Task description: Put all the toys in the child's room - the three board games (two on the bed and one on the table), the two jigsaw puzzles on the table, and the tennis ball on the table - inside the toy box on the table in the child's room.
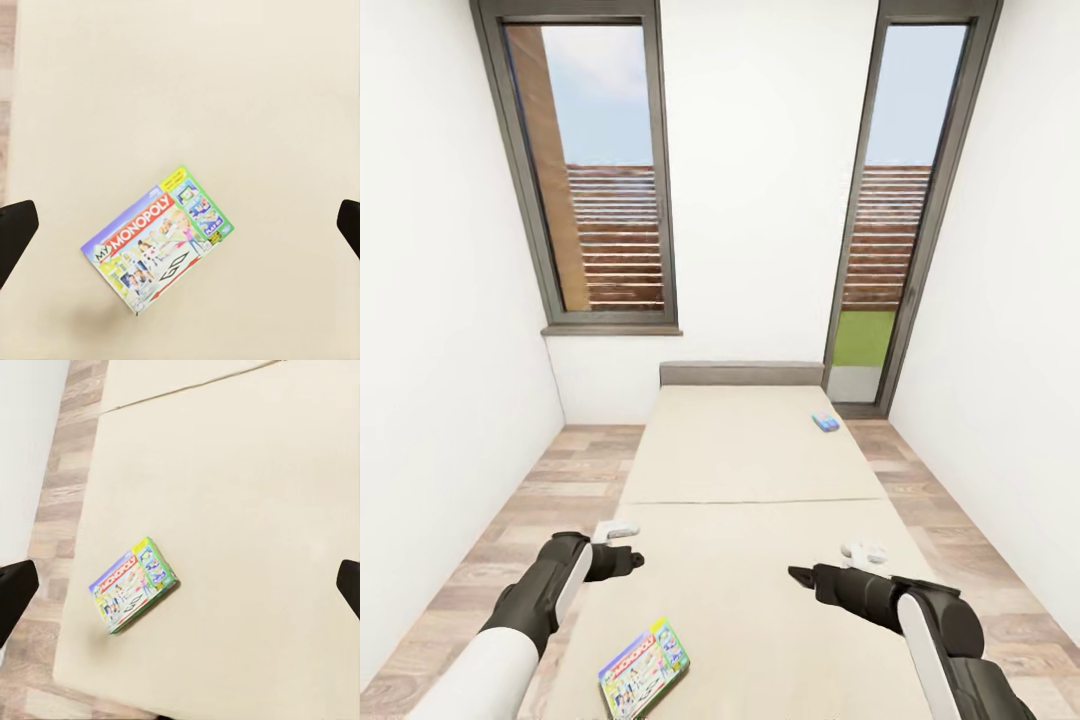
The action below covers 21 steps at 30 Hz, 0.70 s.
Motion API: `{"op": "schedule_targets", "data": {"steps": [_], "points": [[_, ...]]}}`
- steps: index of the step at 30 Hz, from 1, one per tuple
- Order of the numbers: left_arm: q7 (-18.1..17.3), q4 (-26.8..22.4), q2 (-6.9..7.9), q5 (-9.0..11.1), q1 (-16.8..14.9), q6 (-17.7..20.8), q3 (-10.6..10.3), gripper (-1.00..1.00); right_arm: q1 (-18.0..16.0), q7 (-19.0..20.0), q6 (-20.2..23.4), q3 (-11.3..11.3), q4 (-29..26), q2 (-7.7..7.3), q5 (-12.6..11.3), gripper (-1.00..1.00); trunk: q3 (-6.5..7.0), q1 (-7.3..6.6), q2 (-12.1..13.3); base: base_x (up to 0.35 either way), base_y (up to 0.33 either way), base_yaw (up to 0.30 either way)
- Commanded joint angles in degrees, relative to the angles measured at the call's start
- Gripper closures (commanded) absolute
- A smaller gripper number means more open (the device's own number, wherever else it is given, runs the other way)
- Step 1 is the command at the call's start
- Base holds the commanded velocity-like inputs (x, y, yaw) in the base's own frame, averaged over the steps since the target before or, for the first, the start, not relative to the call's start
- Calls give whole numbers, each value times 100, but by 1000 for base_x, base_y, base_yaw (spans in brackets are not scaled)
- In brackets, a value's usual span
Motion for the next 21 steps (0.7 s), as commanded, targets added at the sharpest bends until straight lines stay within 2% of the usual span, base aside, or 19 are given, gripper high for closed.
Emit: {"op": "schedule_targets", "data": {"steps": [1, 2, 3, 4, 6, 7, 11, 16, 20, 21], "points": [[1, -2, -6, 24, -6, 29, 28, -100, 0, 324, 21, -93, -4, -5, -3, -100, -23, 4, -14, 0, 0, 0], [12, 3, -9, 24, -7, 19, 28, -100, 13, 917, 6, -297, -5, -28, -67, -100, -33, 4, -14, 0, 0, 0], [16, 5, -10, 24, -7, 7, 28, -100, 20, 1286, -3, -450, -4, -48, -91, -100, -42, 4, -14, 0, 0, 0], [22, 8, -11, 26, -8, -29, 28, -100, 32, 1922, -17, -724, -2, -87, -112, -100, -51, 4, -14, 0, 0, 0], [26, 9, -12, 30, -8, -83, 29, -100, 39, 2484, -31, -962, 0, -124, -114, -100, -70, 4, -14, 0, 0, 0], [21, 10, -8, 42, -8, -124, 30, -100, 39, 2917, -41, -1141, 4, -154, -115, -100, -79, 4, -14, 0, 0, 0], [-33, 12, 16, 74, -8, -169, 50, -100, 32, 3449, -53, -1367, 9, -189, -115, -100, -116, 4, -14, 0, 0, 0], [-203, -33, 36, 84, -43, -163, 59, -100, 27, 3639, -57, -1449, 10, -200, -115, -100, -163, 4, -14, 0, 0, 0], [-410, -22, 38, 79, -357, 2, 57, -100, 26, 3685, -58, -1473, 11, -202, -115, -100, -200, 4, -14, 0, 0, 0], [-481, 30, 47, 79, -506, 159, 61, -100, 26, 3694, -59, -1478, 11, -202, -115, -100, -209, 4, -14, 0, 0, 0]]}}
